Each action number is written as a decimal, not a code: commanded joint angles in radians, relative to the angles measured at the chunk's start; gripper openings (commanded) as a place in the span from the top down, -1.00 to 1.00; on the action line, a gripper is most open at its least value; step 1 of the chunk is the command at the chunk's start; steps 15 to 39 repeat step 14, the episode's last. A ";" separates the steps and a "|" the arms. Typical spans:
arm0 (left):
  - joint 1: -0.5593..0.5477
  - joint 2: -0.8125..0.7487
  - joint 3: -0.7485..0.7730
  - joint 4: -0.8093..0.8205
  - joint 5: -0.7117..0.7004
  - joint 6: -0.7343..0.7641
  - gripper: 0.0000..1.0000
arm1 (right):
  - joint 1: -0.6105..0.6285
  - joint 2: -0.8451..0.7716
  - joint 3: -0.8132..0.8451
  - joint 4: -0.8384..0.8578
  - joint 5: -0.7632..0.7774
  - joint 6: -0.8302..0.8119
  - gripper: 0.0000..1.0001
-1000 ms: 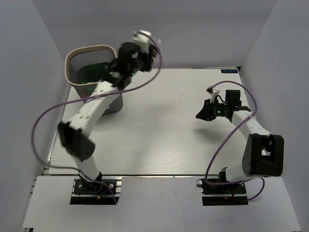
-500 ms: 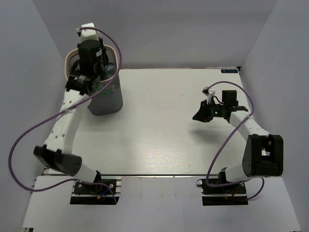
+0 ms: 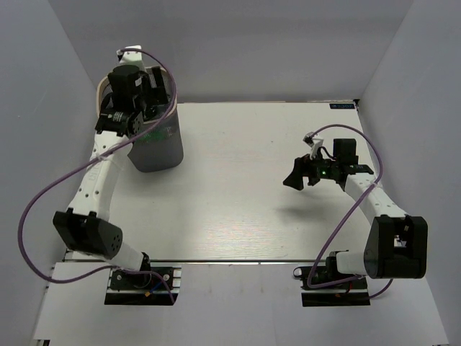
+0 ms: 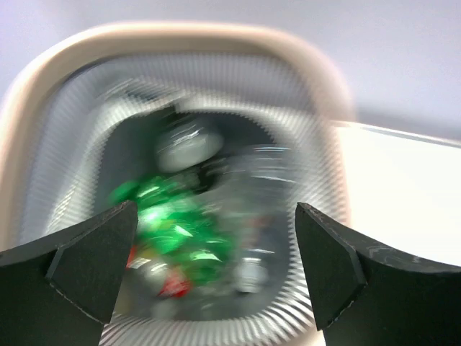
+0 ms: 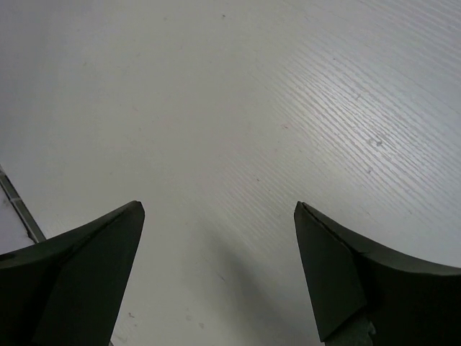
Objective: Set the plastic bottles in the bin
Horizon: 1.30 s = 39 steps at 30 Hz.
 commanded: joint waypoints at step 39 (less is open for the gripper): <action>-0.175 -0.268 -0.504 0.403 1.189 0.060 -1.00 | -0.002 -0.130 0.002 0.095 0.349 0.098 -0.81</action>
